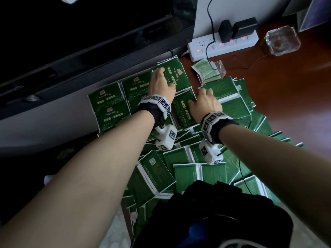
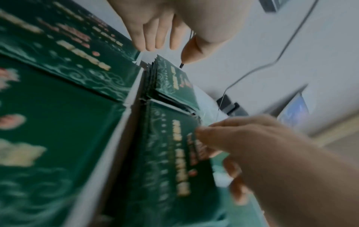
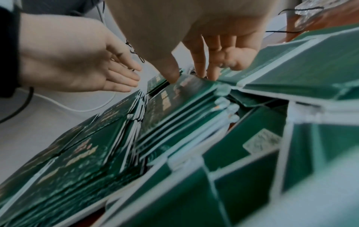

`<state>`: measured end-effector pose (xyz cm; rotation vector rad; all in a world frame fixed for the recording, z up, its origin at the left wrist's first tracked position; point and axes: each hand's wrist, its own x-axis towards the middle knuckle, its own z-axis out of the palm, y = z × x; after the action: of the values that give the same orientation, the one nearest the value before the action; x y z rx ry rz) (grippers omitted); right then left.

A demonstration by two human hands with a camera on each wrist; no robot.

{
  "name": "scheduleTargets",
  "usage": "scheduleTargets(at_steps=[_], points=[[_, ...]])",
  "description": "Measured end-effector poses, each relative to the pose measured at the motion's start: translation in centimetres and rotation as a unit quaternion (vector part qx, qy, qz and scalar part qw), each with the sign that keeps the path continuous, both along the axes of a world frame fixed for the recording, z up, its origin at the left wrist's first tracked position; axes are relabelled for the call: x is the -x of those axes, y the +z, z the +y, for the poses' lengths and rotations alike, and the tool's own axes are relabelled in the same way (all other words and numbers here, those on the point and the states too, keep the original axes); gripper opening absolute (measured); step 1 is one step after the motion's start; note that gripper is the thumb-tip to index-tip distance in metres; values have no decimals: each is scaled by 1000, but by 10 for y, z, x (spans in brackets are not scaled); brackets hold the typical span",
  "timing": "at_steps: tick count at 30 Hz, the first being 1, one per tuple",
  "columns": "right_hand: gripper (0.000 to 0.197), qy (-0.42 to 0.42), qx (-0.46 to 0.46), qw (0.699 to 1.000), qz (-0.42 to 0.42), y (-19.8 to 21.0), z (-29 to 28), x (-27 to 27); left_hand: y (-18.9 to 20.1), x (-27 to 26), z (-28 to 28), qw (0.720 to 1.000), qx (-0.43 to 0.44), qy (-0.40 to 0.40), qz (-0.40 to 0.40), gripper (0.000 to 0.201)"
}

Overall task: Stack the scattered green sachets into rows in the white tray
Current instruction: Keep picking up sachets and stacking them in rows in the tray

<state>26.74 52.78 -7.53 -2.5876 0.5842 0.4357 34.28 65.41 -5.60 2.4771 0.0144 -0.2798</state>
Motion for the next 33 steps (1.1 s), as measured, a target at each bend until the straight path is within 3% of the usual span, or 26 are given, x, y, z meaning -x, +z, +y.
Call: scheduleTargets(at_steps=[4,7,10,14,17,22,33], points=[[41,-4,-70,996,-62,10,-7,-29,11,-10,-8,975,140,154,78,52],[55,-6,-120,992,-48,19,-12,-62,10,-19,-10,956,177,198,122,42],[52,-7,-146,989,2,15,-15,-88,6,-28,-11,954,175,202,139,35],[15,6,-163,986,31,6,-15,-104,4,-34,-15,954,145,200,171,35],[29,42,-156,986,50,-1,-13,-107,4,-38,-17,952,133,194,194,36],[14,70,-133,988,45,-3,-9,-107,3,-39,-20,949,145,196,199,33],[34,74,-136,988,25,2,0,-109,9,-44,-17,965,108,134,198,39]])
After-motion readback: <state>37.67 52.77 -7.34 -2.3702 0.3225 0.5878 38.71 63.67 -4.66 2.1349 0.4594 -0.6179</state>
